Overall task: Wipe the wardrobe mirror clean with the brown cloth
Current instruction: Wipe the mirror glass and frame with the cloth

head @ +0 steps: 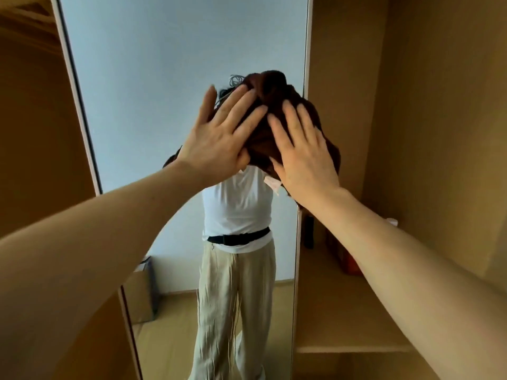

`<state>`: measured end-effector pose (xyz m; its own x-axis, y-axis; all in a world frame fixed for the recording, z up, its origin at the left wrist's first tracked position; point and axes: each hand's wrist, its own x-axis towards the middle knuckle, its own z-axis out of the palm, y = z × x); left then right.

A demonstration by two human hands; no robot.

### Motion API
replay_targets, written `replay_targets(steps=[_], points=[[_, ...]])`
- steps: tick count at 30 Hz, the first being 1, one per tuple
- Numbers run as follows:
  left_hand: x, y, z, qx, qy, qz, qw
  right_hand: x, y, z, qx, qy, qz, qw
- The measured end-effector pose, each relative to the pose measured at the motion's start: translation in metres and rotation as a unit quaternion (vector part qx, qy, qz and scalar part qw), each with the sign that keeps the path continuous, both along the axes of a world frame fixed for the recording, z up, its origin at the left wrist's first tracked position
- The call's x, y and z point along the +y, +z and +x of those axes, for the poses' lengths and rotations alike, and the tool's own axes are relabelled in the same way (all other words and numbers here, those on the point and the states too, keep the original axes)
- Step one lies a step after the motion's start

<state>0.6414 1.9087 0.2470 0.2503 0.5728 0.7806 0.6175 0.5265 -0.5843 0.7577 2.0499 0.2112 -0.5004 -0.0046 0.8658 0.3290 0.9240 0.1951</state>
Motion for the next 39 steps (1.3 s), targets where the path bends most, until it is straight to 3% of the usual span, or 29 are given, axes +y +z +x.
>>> replay_targets(steps=[3,6,11,16,20,25,31,36,39], points=[[0.002,-0.023,0.000,-0.001,-0.018,0.013,1.000,-0.011,-0.029,-0.003,0.020,0.002,-0.043,0.999],[-0.005,-0.073,-0.007,0.011,-0.021,-0.042,0.999,-0.025,-0.091,-0.002,-0.004,-0.012,-0.089,0.996],[-0.023,-0.173,-0.002,-0.007,0.030,-0.160,0.987,-0.037,-0.183,0.023,-0.137,-0.027,-0.134,0.981],[-0.023,-0.133,-0.002,-0.009,0.010,-0.137,0.991,-0.022,-0.128,0.033,-0.168,-0.016,-0.047,0.985],[-0.019,-0.032,-0.005,0.000,0.030,-0.031,0.999,-0.019,-0.012,0.011,-0.090,-0.042,0.025,0.995],[-0.028,0.056,-0.018,-0.010,0.047,0.037,0.998,-0.026,0.083,-0.016,-0.027,-0.011,0.012,1.000],[-0.031,-0.015,-0.026,-0.030,-0.009,0.061,0.998,-0.028,0.008,-0.029,0.029,0.045,0.026,0.998],[-0.066,-0.138,-0.030,-0.046,-0.002,-0.041,0.998,-0.038,-0.117,-0.026,-0.087,0.075,0.078,0.990],[-0.075,-0.139,-0.034,-0.044,0.013,-0.073,0.996,-0.025,-0.105,-0.024,-0.122,0.081,0.163,0.976]])
